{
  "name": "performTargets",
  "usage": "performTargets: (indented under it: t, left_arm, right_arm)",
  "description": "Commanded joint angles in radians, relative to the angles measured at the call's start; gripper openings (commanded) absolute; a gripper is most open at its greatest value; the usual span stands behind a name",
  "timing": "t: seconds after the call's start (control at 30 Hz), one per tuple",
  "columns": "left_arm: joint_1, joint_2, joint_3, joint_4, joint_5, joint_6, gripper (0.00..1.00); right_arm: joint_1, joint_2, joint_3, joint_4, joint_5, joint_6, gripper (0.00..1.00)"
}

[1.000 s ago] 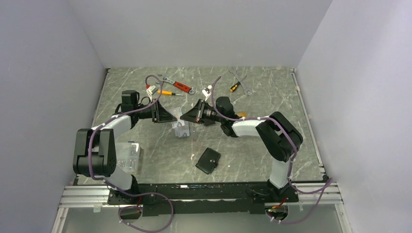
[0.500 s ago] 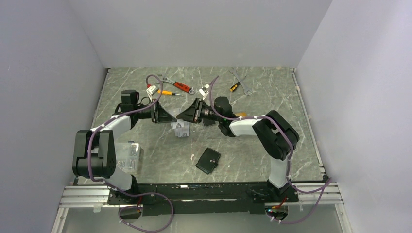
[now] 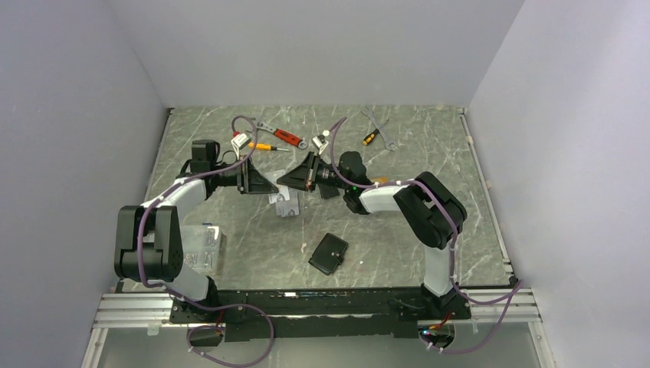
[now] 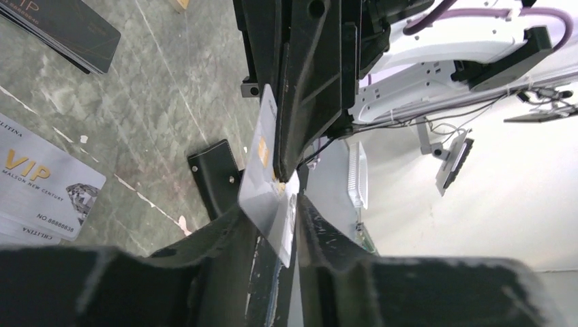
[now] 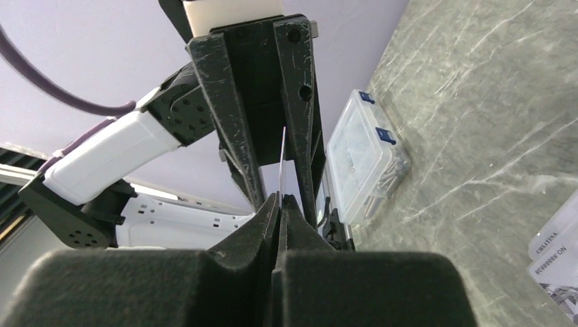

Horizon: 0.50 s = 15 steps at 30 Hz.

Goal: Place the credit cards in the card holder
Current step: Pick up the credit card from the center of the board.

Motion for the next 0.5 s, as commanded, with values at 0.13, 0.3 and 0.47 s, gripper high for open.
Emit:
performTargets:
  t: [0.13, 0.3, 0.47]
  left_arm:
    - [-0.005, -0.054, 0.067, -0.149, 0.078, 0.138, 0.36]
    - [-0.005, -0.043, 0.114, -0.286, 0.116, 0.243, 0.28]
    - [-0.003, 0.029, 0.243, -0.656, 0.173, 0.594, 0.24]
  right_arm:
    - [-0.008, -0.112, 0.049, -0.125, 0.078, -0.161, 0.0]
    - [-0.007, -0.161, 0.027, -0.185, 0.123, -0.24, 0.0]
    - [0.016, -0.154, 0.021, -0.195, 0.101, -0.259, 0.0]
